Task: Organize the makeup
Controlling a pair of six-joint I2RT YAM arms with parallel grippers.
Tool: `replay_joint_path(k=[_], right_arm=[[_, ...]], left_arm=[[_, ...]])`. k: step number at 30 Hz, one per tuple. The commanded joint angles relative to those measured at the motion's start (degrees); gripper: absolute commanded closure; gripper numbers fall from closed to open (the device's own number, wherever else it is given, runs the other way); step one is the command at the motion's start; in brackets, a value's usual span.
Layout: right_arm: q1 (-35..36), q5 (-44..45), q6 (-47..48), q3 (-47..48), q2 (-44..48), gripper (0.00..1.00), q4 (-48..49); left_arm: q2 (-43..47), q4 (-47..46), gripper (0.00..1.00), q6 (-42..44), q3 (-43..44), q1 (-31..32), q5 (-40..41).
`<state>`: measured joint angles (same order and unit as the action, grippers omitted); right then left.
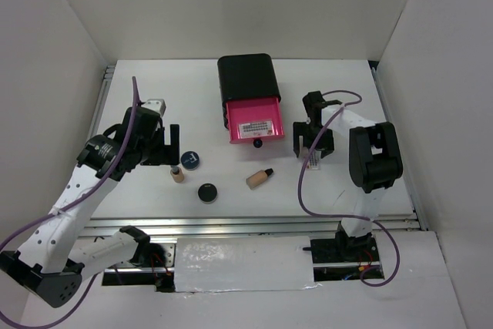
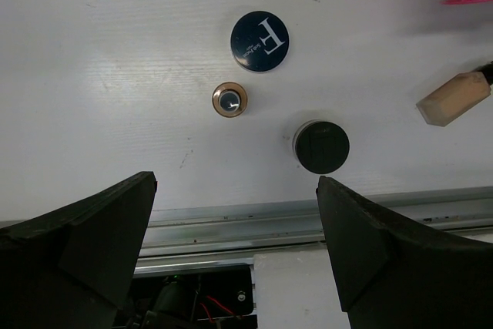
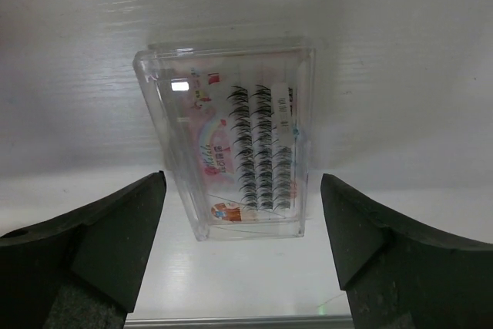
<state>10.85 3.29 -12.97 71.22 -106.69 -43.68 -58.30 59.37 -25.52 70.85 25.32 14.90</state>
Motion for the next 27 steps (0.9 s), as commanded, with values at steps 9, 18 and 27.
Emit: replay_joint_path(k=[9,18,27], right_arm=[[-0.04,-0.03,1.72,3.65,-2.99,0.27,-2.72],[-0.3,-1.09,3.22,7.88,-6.77,0.25,-7.21],[-0.31,0.92,-6.69,4.01,3.41,0.58,-0.36]], left_arm=[[0.3,-2.51,0.0,1.96,0.87,0.17,-0.66],[1.17,-2.51,0.01,1.52,0.08,0.17,0.13],[0.91,-1.63,0.01,1.88,1.74,0.08,1.45]])
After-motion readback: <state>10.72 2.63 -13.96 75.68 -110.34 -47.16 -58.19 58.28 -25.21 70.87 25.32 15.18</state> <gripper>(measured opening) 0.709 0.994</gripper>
